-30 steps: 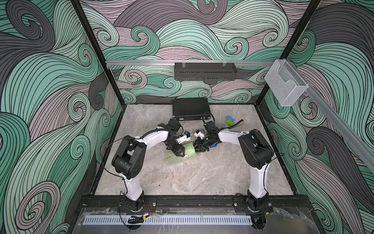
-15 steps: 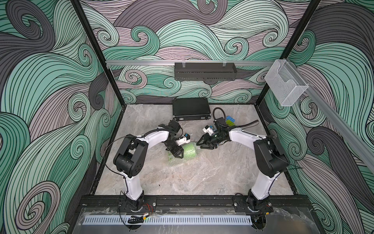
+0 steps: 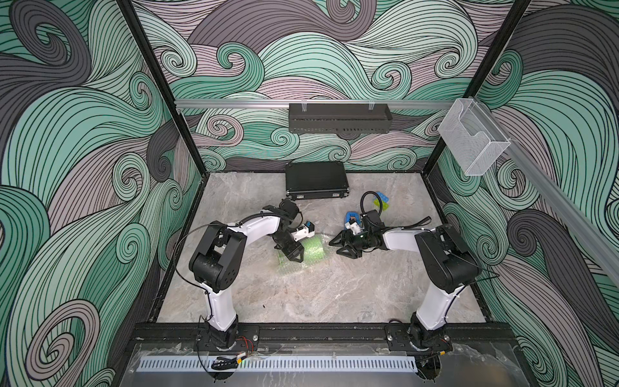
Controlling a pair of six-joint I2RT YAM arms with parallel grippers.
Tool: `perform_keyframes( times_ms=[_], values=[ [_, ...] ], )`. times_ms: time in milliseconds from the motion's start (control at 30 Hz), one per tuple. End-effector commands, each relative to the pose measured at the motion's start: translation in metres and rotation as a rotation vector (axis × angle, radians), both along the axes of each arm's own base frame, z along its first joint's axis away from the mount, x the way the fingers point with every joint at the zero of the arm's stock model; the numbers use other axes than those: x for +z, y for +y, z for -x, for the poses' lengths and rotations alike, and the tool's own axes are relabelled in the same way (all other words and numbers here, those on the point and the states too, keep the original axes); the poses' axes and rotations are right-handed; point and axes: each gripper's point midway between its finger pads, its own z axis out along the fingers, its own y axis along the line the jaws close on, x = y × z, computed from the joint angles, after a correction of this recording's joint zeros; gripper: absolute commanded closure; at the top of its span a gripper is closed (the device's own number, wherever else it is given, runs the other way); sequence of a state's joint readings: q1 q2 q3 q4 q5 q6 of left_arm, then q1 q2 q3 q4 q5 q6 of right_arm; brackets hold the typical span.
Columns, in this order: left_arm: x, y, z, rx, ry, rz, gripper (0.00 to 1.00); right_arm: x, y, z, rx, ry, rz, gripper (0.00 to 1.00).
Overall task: Wrap wine glasses in bubble wrap
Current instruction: Wrap the wine glass in bubble wrap.
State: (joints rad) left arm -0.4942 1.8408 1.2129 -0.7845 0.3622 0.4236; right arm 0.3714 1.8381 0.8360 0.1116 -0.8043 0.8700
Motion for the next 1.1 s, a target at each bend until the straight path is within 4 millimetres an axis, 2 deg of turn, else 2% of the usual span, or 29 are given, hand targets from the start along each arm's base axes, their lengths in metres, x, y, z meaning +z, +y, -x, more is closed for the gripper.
perform_keyframes(
  times_ms=[0,100,167,300,400,500,667,800,900,1067],
  values=[
    [-0.005,-0.001,-0.003,-0.016,-0.006,-0.019,0.48,-0.005,0.01,-0.019,-0.083,0.02,-0.062,0.35],
    [-0.004,-0.001,-0.004,-0.018,-0.012,-0.018,0.48,-0.007,0.017,-0.028,-0.105,0.015,-0.084,0.36],
    [-0.003,0.0,-0.004,-0.021,-0.015,-0.019,0.48,-0.004,0.025,-0.032,-0.094,0.001,-0.099,0.4],
    [-0.002,0.0,-0.006,-0.018,-0.023,-0.022,0.48,0.008,0.035,-0.032,-0.059,-0.038,-0.14,0.68],
    [-0.002,-0.001,-0.008,-0.012,-0.023,-0.022,0.48,0.015,0.037,-0.023,-0.022,-0.061,-0.14,0.79],
    [-0.001,-0.001,-0.007,-0.013,-0.023,-0.02,0.49,0.022,0.044,-0.009,0.048,-0.07,-0.131,0.8],
    [-0.001,-0.002,-0.009,-0.006,-0.021,-0.02,0.49,0.039,0.055,0.008,0.13,-0.082,-0.13,0.72],
    [0.001,-0.003,-0.01,-0.003,-0.026,-0.017,0.49,0.056,0.056,0.019,0.162,-0.102,-0.143,0.71],
    [0.0,-0.002,-0.009,-0.005,-0.022,-0.019,0.49,0.059,0.054,0.025,0.171,-0.101,-0.149,0.7],
    [0.001,-0.003,-0.009,-0.003,-0.023,-0.016,0.49,0.061,0.057,0.027,0.175,-0.099,-0.202,0.56]
  ],
)
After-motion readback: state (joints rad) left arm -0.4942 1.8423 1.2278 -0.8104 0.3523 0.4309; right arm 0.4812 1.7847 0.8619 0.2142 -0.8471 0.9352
